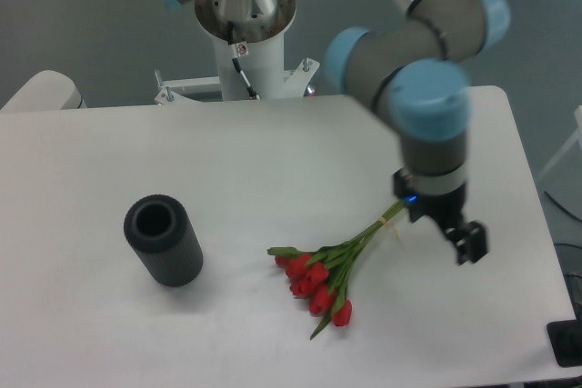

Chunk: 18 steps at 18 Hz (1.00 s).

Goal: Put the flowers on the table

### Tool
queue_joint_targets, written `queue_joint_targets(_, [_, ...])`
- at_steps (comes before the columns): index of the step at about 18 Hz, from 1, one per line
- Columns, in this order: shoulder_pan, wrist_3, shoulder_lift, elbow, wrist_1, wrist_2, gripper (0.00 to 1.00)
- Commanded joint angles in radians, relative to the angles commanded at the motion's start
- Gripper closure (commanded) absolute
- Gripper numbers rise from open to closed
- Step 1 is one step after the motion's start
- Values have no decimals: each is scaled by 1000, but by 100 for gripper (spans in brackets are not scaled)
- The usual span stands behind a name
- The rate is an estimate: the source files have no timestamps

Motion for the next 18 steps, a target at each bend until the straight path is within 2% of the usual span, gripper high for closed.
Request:
queue_joint_targets(3, [63, 128, 11, 17, -46, -29, 1])
queue_joint_targets(6, [86, 180, 15, 17, -49, -58, 1])
queue_joint_targets(9, [100, 185, 17, 17, -54, -114, 1])
queue_joint_targets(18, [109, 169, 29, 18, -54, -163, 0])
